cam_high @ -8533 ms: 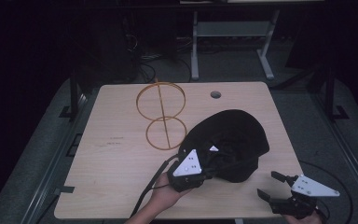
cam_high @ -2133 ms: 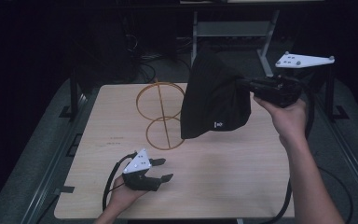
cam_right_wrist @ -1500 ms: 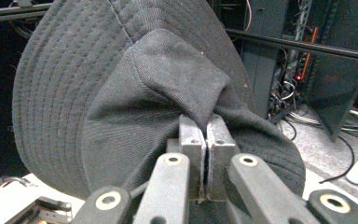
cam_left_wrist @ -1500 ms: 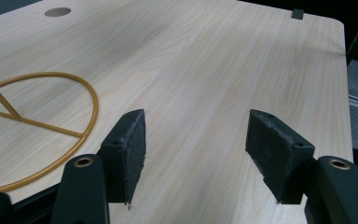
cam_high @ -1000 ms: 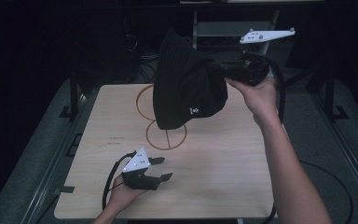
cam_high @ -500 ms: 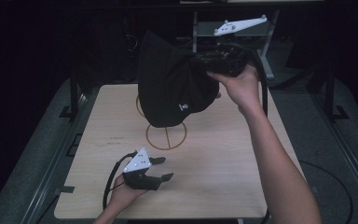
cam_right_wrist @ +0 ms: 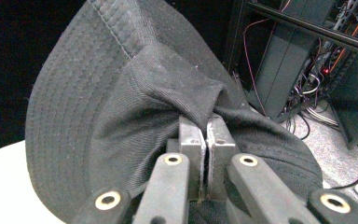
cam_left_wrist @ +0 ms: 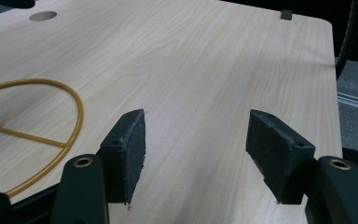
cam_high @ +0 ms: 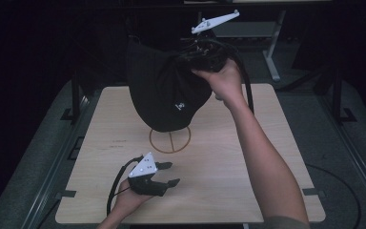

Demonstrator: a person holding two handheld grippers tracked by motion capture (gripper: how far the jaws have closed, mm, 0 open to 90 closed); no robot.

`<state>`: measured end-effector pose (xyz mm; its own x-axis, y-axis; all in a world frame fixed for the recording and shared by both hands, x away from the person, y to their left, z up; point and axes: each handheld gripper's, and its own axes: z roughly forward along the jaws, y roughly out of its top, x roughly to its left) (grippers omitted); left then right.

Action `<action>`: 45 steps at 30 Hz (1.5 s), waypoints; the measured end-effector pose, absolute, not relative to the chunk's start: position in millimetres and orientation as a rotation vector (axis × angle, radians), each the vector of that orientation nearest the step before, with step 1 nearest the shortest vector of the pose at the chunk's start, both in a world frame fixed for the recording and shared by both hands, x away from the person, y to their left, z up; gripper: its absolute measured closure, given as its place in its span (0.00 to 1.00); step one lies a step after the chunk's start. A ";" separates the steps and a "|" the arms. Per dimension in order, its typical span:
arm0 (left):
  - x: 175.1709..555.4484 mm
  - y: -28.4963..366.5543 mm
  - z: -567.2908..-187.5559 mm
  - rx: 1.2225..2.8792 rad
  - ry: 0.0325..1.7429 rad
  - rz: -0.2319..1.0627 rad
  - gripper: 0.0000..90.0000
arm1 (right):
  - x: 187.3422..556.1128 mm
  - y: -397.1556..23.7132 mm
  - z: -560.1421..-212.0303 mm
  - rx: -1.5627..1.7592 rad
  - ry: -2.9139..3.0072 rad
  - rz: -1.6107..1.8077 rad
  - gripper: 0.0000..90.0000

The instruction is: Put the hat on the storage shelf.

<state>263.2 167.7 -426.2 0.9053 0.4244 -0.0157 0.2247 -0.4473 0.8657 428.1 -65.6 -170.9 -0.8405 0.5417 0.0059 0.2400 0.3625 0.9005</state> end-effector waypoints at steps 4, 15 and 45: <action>262.9 165.8 -426.1 2.047 0.460 0.238 0.41 | 434.8 -56.1 -172.1 0.686 2.342 1.452 0.98; 262.7 161.6 -425.4 2.052 0.442 0.235 0.41 | 451.9 -28.5 -178.8 0.701 2.396 1.410 0.97; 258.2 160.5 -426.3 2.064 0.434 0.237 0.41 | 454.4 15.9 -209.9 0.656 2.535 1.272 0.54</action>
